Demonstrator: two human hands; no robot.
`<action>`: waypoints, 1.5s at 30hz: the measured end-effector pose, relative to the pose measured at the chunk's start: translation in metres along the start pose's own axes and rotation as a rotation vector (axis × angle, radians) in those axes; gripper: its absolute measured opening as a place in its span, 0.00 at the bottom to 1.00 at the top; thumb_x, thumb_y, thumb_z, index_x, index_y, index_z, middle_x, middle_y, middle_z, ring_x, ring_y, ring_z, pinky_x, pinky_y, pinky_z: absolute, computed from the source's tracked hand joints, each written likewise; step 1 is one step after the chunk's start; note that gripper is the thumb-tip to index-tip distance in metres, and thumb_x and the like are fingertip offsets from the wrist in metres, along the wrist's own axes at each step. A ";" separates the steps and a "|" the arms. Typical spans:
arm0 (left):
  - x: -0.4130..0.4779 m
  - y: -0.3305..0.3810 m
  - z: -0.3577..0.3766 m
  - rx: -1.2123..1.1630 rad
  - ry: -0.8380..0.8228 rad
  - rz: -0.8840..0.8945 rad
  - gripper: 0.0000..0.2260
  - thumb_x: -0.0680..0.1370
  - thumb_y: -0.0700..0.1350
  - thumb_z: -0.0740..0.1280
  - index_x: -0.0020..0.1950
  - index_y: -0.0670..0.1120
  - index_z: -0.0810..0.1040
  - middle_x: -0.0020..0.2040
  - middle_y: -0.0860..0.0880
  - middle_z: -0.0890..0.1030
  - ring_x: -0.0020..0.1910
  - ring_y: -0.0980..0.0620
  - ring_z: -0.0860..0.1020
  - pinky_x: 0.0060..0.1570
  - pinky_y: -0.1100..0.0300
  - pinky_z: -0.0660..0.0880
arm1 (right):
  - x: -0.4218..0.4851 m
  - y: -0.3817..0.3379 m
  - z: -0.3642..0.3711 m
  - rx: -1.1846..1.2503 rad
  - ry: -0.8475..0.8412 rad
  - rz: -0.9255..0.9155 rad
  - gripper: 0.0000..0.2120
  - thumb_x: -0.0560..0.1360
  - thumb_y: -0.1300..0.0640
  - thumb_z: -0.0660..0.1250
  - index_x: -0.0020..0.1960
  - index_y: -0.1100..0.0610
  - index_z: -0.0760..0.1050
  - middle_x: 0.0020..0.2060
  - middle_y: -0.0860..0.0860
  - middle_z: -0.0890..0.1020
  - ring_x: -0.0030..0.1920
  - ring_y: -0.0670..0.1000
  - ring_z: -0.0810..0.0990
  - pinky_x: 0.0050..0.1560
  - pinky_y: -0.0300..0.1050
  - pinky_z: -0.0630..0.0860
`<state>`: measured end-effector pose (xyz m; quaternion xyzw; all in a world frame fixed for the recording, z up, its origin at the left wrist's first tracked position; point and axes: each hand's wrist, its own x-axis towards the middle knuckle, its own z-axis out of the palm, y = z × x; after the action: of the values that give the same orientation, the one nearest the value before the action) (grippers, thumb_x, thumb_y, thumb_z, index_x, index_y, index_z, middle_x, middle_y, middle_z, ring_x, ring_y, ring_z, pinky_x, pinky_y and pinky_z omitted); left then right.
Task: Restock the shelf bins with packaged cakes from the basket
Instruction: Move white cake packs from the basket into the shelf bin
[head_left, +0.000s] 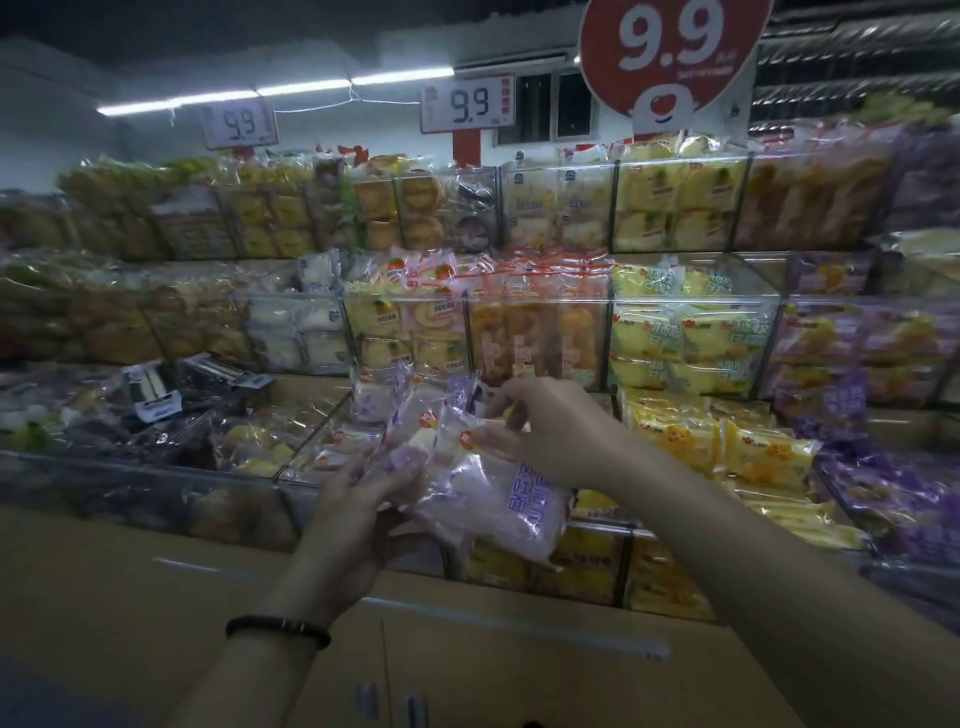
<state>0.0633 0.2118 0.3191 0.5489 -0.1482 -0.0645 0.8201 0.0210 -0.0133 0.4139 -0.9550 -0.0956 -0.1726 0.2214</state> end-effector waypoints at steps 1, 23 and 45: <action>0.002 -0.001 -0.004 -0.015 0.008 0.009 0.17 0.80 0.37 0.70 0.69 0.45 0.79 0.59 0.39 0.86 0.42 0.40 0.87 0.47 0.35 0.84 | 0.006 0.001 0.006 -0.007 0.001 0.001 0.24 0.76 0.33 0.69 0.62 0.49 0.80 0.48 0.45 0.82 0.45 0.46 0.81 0.44 0.45 0.82; 0.139 -0.003 -0.098 0.815 0.273 0.546 0.38 0.71 0.69 0.73 0.78 0.76 0.60 0.82 0.61 0.52 0.77 0.47 0.67 0.65 0.42 0.79 | 0.202 -0.020 0.100 -0.045 0.080 -0.095 0.06 0.81 0.49 0.71 0.45 0.44 0.82 0.41 0.44 0.84 0.41 0.49 0.82 0.43 0.54 0.84; 0.197 -0.030 -0.121 1.532 0.235 0.172 0.46 0.77 0.78 0.49 0.87 0.54 0.40 0.87 0.50 0.51 0.84 0.40 0.51 0.81 0.37 0.53 | 0.204 0.015 0.147 -0.708 0.100 -0.331 0.28 0.79 0.36 0.63 0.75 0.45 0.63 0.68 0.54 0.75 0.69 0.58 0.74 0.68 0.58 0.72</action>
<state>0.2897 0.2537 0.2830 0.9522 -0.1056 0.1781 0.2247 0.2552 0.0618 0.3597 -0.9343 -0.1721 -0.2745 -0.1483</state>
